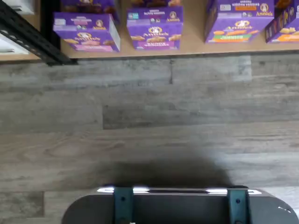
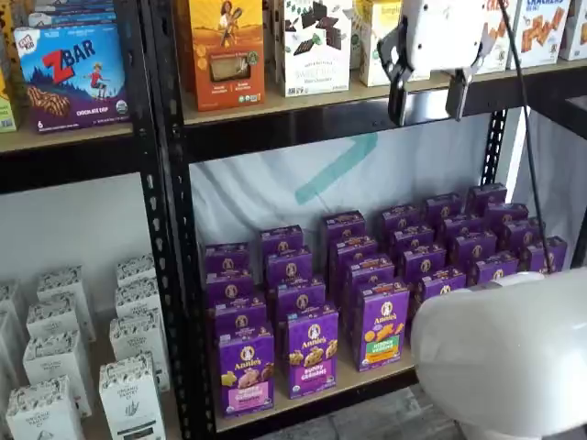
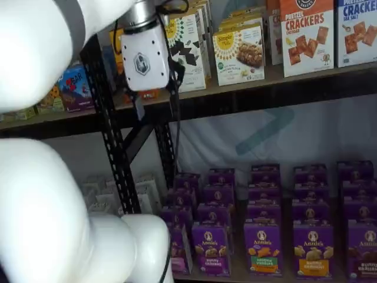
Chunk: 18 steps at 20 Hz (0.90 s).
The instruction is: Pick up the purple box with a pink patch in the middle, on the bottom shelf, the first box from the left
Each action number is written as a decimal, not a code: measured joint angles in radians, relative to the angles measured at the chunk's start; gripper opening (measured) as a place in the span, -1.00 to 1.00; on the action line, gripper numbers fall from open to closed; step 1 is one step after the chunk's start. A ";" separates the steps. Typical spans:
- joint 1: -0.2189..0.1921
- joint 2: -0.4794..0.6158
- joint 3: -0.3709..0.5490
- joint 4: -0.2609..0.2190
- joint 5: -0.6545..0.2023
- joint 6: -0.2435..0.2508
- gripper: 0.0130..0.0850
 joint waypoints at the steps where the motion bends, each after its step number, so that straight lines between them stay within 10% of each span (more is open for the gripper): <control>1: 0.002 0.001 0.016 -0.004 -0.011 0.001 1.00; 18: 0.026 -0.008 0.321 -0.056 -0.343 0.023 1.00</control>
